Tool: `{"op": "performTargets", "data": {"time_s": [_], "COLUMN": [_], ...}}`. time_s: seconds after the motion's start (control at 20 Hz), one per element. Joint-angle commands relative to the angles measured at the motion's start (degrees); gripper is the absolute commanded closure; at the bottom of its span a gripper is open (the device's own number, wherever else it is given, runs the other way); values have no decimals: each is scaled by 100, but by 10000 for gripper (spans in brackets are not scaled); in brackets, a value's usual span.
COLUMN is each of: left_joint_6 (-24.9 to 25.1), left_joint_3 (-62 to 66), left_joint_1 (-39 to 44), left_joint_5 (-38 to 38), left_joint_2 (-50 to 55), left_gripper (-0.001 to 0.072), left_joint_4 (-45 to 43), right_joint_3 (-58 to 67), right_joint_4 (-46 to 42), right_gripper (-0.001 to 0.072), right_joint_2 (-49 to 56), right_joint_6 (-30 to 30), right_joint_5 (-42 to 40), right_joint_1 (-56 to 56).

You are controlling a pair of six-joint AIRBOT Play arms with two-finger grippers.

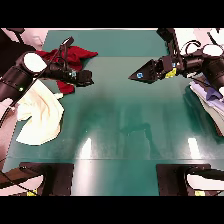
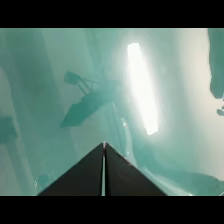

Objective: Fold the shirts.

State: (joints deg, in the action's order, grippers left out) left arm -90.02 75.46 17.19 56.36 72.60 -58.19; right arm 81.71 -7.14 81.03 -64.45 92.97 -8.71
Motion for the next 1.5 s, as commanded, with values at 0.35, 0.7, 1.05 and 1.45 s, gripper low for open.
{"op": "performTargets", "data": {"time_s": [0.35, 0.7, 1.05, 1.45], "left_joint_6": [0, -11, -280, -1451], "left_joint_3": [0, 0, 0, 0], "left_joint_1": [-4, -2, -24, -855], "left_joint_5": [-450, -586, -903, -940], "left_joint_2": [-4, -4, 2, 1370], "left_gripper": [681, 681, 682, -13], "left_joint_4": [-2, 111, -627, -3237], "right_joint_3": [-2, -2, -2, -4], "right_joint_4": [7, 2, -37, -796], "right_gripper": [666, 665, 668, 129], "right_joint_2": [0, -2, 0, 17], "right_joint_6": [-2, -2, -2, 9], "right_joint_5": [0, -42, -308, -765], "right_joint_1": [-4, -2, -20, -15]}}
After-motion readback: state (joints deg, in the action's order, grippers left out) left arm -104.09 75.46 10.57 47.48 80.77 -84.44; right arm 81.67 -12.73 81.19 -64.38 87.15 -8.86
